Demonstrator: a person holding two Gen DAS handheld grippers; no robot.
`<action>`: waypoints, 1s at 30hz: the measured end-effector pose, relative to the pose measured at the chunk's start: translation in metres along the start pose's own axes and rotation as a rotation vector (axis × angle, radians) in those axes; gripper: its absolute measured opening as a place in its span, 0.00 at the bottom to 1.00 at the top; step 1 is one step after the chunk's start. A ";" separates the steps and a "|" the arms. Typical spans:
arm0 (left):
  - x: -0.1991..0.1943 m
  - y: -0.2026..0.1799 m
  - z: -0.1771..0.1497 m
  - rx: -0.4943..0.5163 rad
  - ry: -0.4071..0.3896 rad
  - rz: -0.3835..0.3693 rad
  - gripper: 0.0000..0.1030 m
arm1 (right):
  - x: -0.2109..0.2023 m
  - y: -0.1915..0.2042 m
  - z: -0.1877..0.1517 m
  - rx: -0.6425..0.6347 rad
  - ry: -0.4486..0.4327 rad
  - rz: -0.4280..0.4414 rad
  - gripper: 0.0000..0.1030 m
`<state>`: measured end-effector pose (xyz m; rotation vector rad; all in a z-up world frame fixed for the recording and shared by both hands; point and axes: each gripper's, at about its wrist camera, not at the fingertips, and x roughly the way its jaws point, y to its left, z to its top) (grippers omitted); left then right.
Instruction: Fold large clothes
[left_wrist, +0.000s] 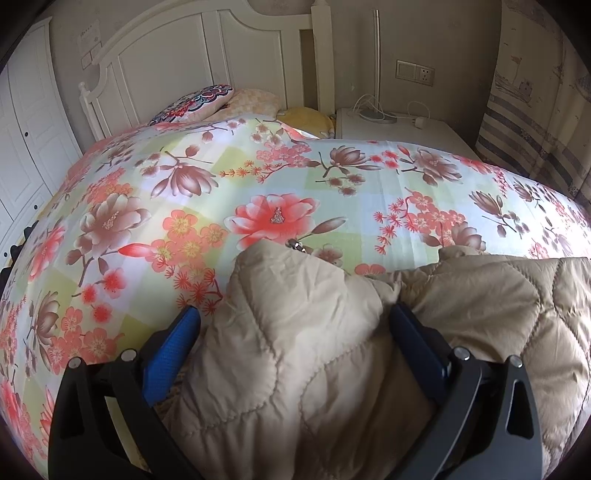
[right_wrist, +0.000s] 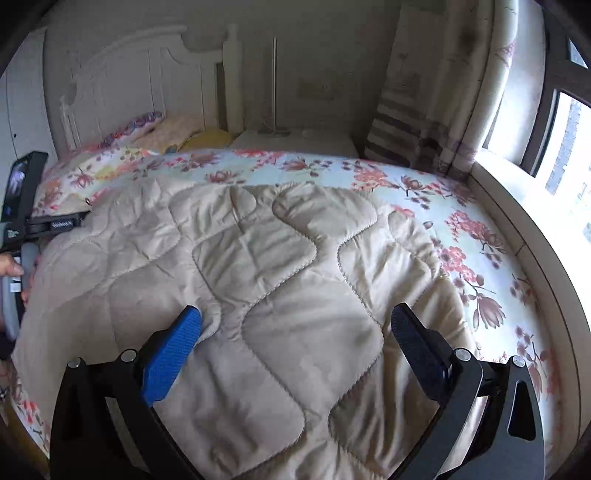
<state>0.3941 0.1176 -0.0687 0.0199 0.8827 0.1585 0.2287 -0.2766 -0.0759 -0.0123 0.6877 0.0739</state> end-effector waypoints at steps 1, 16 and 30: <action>0.000 0.000 0.000 -0.002 0.001 -0.002 0.98 | -0.004 0.001 -0.003 0.000 -0.014 0.020 0.95; 0.001 0.002 -0.001 -0.006 0.005 -0.011 0.98 | -0.023 0.063 -0.014 -0.108 -0.024 0.143 0.95; -0.054 0.009 -0.002 -0.075 -0.105 -0.020 0.98 | 0.018 0.089 -0.039 -0.171 0.037 0.076 0.96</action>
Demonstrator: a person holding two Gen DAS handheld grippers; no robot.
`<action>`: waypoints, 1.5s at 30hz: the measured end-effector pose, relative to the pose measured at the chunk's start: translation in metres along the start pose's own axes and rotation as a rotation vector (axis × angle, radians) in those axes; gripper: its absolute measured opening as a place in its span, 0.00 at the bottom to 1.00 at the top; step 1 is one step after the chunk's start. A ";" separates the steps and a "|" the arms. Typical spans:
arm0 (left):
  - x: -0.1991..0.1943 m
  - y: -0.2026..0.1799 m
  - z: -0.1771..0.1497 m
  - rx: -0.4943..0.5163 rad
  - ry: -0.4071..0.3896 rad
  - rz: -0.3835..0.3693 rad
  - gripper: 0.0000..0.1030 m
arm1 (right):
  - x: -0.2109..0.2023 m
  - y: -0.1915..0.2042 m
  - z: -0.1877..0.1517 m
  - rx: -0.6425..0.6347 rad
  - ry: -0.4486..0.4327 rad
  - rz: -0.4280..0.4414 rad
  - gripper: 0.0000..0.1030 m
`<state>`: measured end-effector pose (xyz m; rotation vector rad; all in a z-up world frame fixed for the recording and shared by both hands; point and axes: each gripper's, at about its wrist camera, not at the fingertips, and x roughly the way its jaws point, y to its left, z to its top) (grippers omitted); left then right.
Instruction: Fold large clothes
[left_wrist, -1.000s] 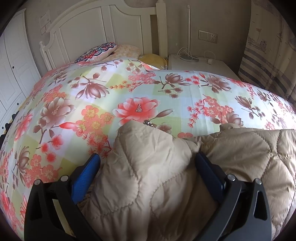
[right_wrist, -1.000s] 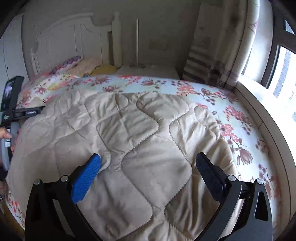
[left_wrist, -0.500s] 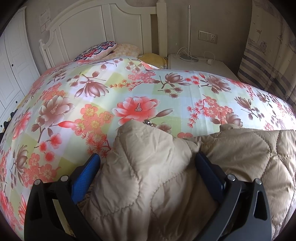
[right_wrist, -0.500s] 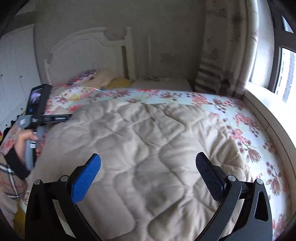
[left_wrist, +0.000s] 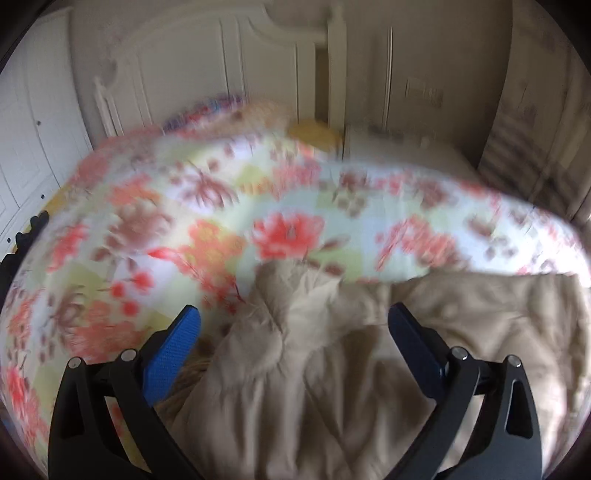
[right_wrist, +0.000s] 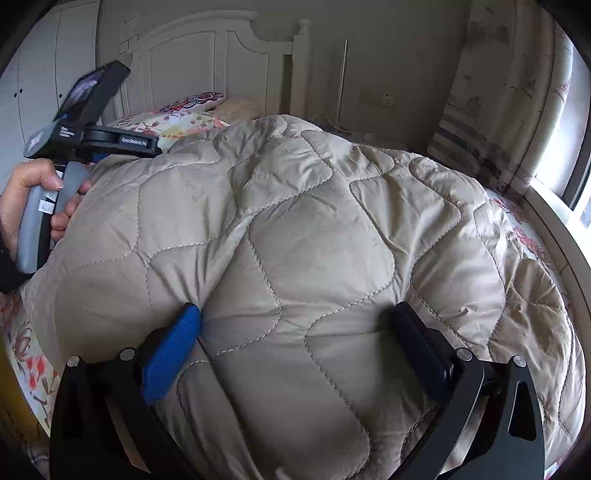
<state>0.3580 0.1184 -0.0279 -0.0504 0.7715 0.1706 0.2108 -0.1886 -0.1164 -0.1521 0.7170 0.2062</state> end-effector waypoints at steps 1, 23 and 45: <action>-0.021 -0.003 -0.003 -0.002 -0.045 -0.052 0.98 | 0.001 -0.001 0.000 0.001 -0.002 0.002 0.96; -0.035 -0.084 -0.087 0.304 -0.090 -0.081 0.98 | -0.060 -0.078 -0.039 0.120 -0.050 -0.159 0.95; -0.092 -0.103 -0.148 0.326 -0.088 -0.143 0.98 | -0.037 -0.010 -0.048 -0.028 -0.015 -0.086 0.96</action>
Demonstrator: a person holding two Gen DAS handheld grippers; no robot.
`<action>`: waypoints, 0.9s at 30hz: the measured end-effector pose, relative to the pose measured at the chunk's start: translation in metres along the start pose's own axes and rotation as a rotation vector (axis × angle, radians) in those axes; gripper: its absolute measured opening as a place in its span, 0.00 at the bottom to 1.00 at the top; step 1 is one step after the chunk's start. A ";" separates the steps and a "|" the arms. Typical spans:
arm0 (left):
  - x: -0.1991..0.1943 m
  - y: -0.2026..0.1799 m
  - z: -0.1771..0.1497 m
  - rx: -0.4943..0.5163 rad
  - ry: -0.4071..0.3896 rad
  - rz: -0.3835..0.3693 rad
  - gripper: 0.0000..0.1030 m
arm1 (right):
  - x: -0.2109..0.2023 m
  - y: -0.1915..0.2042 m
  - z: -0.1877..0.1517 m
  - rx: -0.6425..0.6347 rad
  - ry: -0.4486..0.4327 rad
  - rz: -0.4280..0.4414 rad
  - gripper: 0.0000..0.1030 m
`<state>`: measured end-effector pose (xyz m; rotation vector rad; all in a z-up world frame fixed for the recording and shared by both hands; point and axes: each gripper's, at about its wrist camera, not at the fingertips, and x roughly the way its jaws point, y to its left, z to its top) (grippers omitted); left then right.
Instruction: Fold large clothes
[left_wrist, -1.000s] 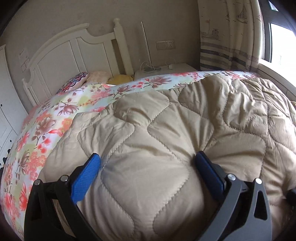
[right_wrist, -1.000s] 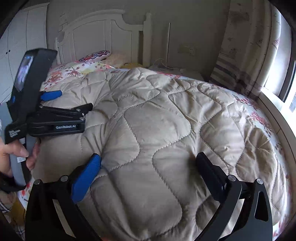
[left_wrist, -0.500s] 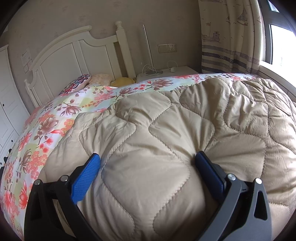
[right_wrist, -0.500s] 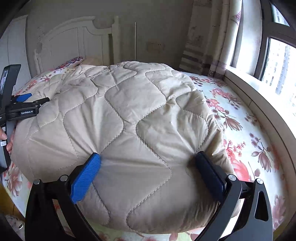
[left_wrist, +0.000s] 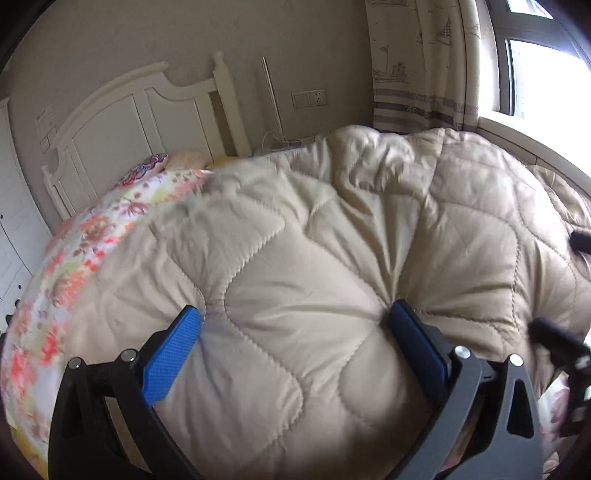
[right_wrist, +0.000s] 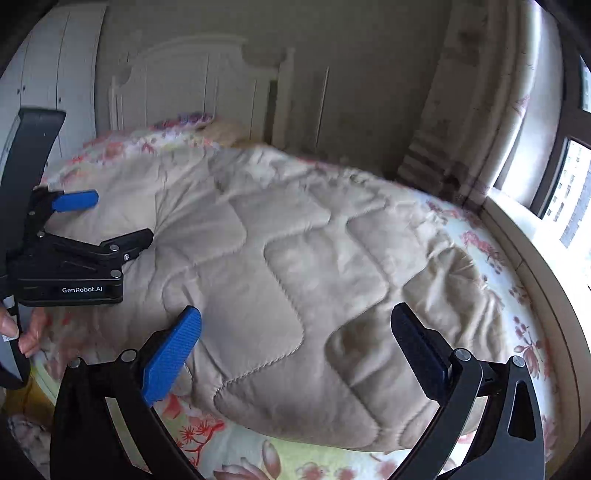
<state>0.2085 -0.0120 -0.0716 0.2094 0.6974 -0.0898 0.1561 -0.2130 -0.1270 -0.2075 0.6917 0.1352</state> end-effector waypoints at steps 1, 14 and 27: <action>0.000 0.004 0.000 -0.030 0.001 -0.021 0.98 | 0.004 -0.003 -0.005 0.034 -0.015 0.021 0.96; -0.017 0.117 -0.021 -0.265 0.039 0.107 0.98 | -0.020 -0.099 -0.015 0.226 0.009 -0.084 0.95; -0.035 0.140 -0.033 -0.333 -0.019 0.156 0.98 | -0.042 -0.089 -0.008 0.205 -0.061 -0.111 0.95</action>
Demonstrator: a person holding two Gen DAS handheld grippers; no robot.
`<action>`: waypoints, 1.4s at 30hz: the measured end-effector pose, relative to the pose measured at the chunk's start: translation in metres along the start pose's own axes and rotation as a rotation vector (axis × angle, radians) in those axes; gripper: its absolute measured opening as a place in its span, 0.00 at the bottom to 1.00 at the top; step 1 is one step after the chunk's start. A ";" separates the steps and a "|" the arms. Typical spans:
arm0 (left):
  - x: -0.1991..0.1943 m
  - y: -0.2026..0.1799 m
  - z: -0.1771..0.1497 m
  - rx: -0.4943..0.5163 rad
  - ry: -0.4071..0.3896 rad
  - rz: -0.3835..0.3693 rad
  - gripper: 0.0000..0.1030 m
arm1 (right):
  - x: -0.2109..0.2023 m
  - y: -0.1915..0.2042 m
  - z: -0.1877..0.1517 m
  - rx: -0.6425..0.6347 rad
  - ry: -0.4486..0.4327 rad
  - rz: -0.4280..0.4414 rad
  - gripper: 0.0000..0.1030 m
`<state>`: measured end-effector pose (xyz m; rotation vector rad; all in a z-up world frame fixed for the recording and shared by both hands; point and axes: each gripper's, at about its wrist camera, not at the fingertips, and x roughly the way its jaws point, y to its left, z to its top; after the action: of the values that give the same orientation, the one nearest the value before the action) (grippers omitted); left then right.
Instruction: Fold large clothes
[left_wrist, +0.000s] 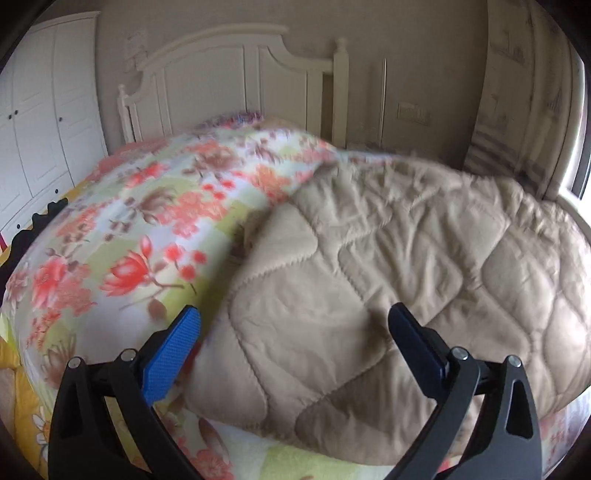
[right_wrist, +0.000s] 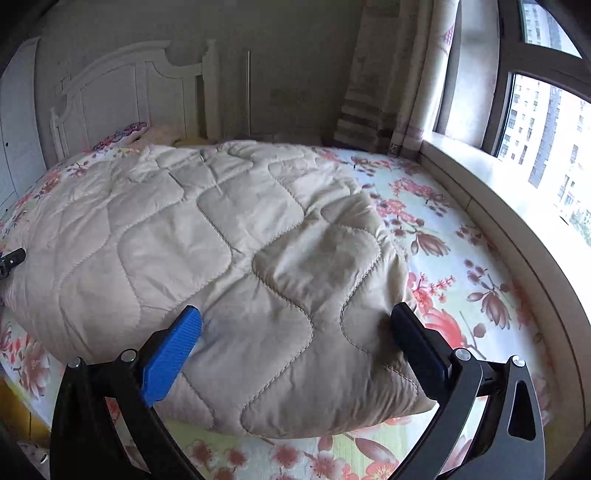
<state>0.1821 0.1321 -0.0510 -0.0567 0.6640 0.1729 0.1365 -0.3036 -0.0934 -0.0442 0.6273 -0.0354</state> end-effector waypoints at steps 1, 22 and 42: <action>-0.005 -0.002 0.001 0.006 -0.017 -0.005 0.98 | -0.005 0.002 0.003 -0.010 -0.019 -0.001 0.95; 0.044 -0.109 0.120 0.174 0.012 -0.104 0.98 | 0.076 0.088 0.114 -0.198 0.057 0.094 0.95; 0.180 -0.063 0.115 0.016 0.238 -0.189 0.98 | 0.190 -0.019 0.101 0.417 0.207 0.102 0.95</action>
<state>0.4023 0.1078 -0.0719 -0.1256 0.8925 -0.0224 0.3491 -0.3278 -0.1216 0.3985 0.8174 -0.0720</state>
